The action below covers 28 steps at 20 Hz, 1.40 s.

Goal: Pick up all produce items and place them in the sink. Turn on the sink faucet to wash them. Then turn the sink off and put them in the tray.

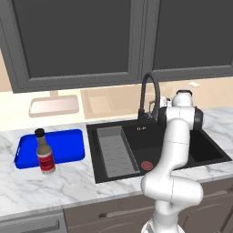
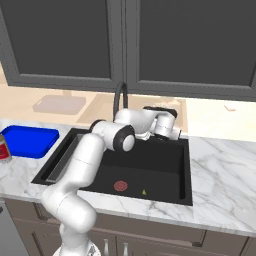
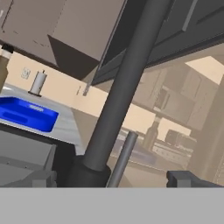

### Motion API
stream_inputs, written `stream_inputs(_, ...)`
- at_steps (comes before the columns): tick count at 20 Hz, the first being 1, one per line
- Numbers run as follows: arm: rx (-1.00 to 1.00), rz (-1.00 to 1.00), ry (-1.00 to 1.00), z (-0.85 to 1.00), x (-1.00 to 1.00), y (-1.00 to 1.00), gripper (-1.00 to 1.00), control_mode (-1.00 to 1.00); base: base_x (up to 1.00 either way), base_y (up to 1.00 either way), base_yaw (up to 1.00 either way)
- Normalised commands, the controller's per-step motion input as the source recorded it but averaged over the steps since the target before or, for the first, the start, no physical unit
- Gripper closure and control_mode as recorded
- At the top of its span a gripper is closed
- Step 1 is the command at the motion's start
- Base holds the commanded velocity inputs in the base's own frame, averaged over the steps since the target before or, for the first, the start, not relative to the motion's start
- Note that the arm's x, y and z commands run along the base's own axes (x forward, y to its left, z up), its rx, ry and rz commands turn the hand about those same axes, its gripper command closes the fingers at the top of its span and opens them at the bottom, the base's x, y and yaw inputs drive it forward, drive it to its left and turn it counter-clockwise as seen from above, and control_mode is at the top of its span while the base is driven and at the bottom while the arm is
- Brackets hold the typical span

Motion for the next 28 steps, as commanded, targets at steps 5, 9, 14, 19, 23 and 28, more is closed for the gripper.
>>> stream_inputs(5,0.00,0.00,0.07,-0.12,0.26,0.02,-1.00,-1.00,0.00,0.00,0.00)
stream_inputs(9,0.00,0.00,0.06,-0.16,0.18,0.11,-1.00,-1.00,0.00,0.00,0.00)
stream_inputs(14,0.00,0.00,0.00,-0.07,0.13,0.17,-1.00,-1.00,0.00,0.00,0.00)
stream_inputs(19,0.00,0.00,0.00,-0.05,0.14,0.27,-1.00,-1.00,0.00,0.00,0.00)
stream_inputs(23,0.00,0.00,0.00,-0.08,0.09,0.33,-1.00,-1.00,0.00,0.00,0.00)
stream_inputs(28,0.00,0.00,0.00,-0.08,0.09,0.33,-1.00,-1.00,0.00,0.00,0.00)
